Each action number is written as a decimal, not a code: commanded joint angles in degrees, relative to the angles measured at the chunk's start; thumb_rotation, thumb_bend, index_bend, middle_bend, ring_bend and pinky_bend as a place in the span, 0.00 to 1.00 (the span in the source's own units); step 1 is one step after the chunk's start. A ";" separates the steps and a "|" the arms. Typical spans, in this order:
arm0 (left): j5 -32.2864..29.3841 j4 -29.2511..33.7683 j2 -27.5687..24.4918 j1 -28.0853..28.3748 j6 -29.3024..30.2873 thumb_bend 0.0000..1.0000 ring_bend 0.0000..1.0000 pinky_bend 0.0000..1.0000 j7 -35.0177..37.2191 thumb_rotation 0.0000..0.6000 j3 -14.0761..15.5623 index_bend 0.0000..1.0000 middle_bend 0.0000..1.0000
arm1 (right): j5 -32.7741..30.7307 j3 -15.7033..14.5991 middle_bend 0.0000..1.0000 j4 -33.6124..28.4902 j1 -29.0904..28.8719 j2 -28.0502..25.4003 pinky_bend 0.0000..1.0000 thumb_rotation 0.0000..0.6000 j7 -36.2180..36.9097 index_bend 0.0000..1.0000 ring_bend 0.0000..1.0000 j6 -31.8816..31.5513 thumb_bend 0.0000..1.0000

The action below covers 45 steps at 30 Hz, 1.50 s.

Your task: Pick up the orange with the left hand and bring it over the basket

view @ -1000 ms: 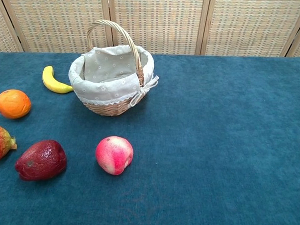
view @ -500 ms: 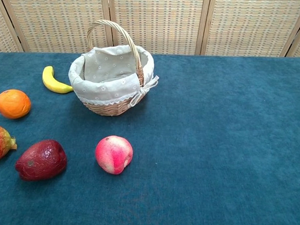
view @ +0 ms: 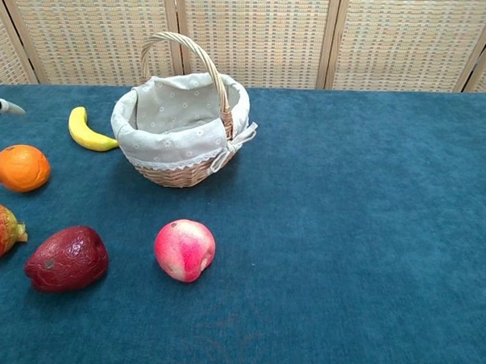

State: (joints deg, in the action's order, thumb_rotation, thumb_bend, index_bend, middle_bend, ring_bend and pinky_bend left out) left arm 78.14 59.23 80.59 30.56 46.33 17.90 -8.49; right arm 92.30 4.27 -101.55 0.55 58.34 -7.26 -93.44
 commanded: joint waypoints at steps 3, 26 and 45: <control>-0.49 -3.76 3.75 3.35 -3.95 0.06 0.16 0.28 -1.49 1.00 0.84 0.35 0.23 | -0.08 0.02 0.00 -0.20 -0.04 0.25 0.00 1.00 -0.46 0.00 0.00 -0.06 0.00; 4.46 19.88 -7.49 2.87 17.89 0.17 0.33 0.40 7.57 1.00 -7.77 0.53 0.42 | -0.58 -0.03 0.00 0.00 0.10 -1.11 0.00 1.00 3.49 0.00 0.00 -0.16 0.00; -11.12 19.60 4.57 14.13 6.43 0.01 0.23 0.29 -9.06 1.00 -11.23 0.07 0.16 | -2.72 0.53 0.00 0.71 -0.21 -1.76 0.00 1.00 6.08 0.00 0.00 0.80 0.00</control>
State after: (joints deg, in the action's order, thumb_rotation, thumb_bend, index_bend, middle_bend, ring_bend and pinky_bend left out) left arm 66.50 78.77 84.72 44.50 52.52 7.76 -19.57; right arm 89.69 4.76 -100.90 0.32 56.62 -1.30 -92.64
